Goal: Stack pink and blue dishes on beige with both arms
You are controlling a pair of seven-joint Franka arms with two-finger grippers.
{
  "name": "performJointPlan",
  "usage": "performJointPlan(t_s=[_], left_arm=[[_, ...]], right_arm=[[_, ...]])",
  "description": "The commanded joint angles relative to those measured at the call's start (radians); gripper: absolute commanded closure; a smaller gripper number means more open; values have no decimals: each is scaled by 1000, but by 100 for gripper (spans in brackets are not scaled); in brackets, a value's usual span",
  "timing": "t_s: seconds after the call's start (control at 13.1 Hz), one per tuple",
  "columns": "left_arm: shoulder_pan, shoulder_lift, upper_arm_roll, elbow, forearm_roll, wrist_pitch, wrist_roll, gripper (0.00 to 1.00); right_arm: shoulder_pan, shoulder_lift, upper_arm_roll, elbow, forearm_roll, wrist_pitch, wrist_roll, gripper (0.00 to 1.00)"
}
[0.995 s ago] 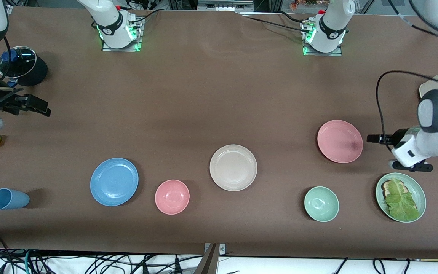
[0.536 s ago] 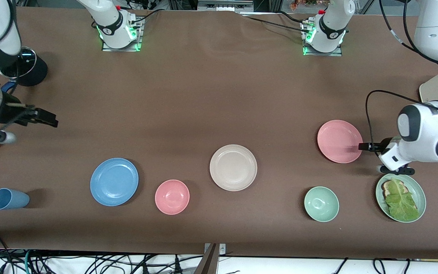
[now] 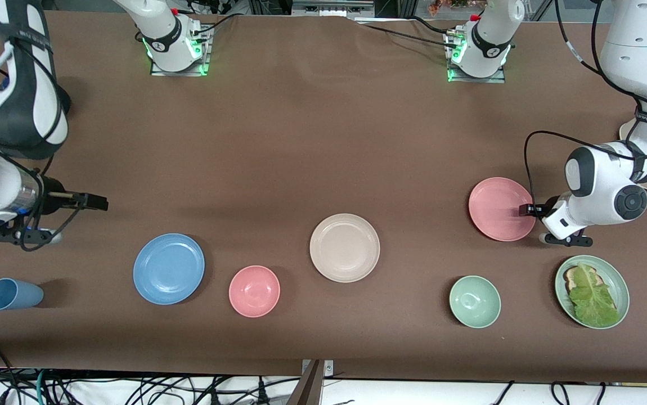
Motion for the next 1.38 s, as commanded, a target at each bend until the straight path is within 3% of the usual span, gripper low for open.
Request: performJointPlan(t_s=[0.0,0.38,0.61,0.84,1.07,1.22,1.3], left_arm=[[3,-33,-8,-16,-17,-4,31,100],[-9,-27,-14,30,-22,-47,14,100],[-10,-30,-56,148,-106,-214,-55,100],[-17,-34,-154,291,-131,-384,-245,100],[-35,-28,-279,337,-189,-398,-481,100],[-123,5,-297,368,-197,-380,-598,100],[-174,33,-297,388,-197,-348,-650,100]], right_arm=[[-28,97,6,25,-8,119,-17,0],[14,313,20,111,0,376,-8,0],[18,339,21,111,3,400,-14,0],[10,390,23,111,14,480,-14,1],[7,398,23,104,14,494,-14,1],[8,398,23,93,15,494,-13,1],[8,399,23,85,15,496,-14,10]])
